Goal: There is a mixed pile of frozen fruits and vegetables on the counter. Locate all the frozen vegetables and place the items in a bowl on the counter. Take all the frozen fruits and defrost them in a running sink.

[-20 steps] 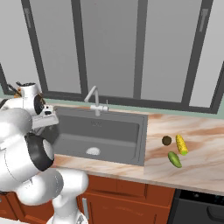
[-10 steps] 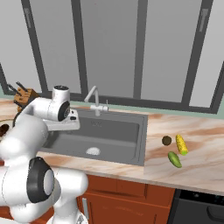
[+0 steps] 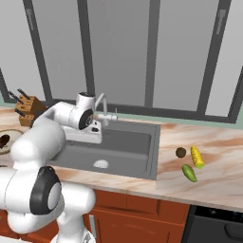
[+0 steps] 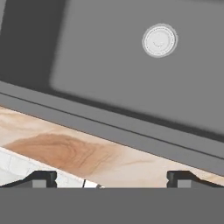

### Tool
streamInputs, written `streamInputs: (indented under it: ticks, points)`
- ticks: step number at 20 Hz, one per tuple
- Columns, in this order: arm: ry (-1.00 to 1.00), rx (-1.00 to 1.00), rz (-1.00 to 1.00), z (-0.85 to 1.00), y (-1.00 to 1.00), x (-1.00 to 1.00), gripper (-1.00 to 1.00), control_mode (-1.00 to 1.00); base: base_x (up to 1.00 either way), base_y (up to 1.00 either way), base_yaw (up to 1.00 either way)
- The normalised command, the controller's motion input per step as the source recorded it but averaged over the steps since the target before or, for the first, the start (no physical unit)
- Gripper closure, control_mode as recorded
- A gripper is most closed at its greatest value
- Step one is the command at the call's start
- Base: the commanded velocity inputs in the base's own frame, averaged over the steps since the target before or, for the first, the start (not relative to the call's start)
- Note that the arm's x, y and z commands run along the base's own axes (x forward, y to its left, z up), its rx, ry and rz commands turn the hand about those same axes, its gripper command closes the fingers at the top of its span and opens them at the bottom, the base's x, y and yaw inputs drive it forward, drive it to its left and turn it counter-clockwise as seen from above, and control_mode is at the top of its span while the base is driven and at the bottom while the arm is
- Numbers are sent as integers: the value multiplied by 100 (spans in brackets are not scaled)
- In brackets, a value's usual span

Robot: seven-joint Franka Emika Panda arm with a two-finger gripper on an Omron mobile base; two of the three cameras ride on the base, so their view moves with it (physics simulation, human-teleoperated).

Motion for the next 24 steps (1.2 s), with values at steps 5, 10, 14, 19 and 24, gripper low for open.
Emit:
streamInputs:
  ticks: [5, 10, 14, 19, 24]
  points:
    - [-12, -13, -8, -1, -57, 1, -100, -100, 0, 0, 0]
    - [-19, -14, -6, -2, -68, 0, -100, -100, 0, 0, 0]
    - [-14, -13, -3, 2, -69, 1, -100, -100, 0, 0, 0]
    - [2, -4, -2, 25, -61, 5, -100, -100, 0, 0, 0]
    - [2, 0, -1, 20, -68, 3, -100, -100, 0, 0, 0]
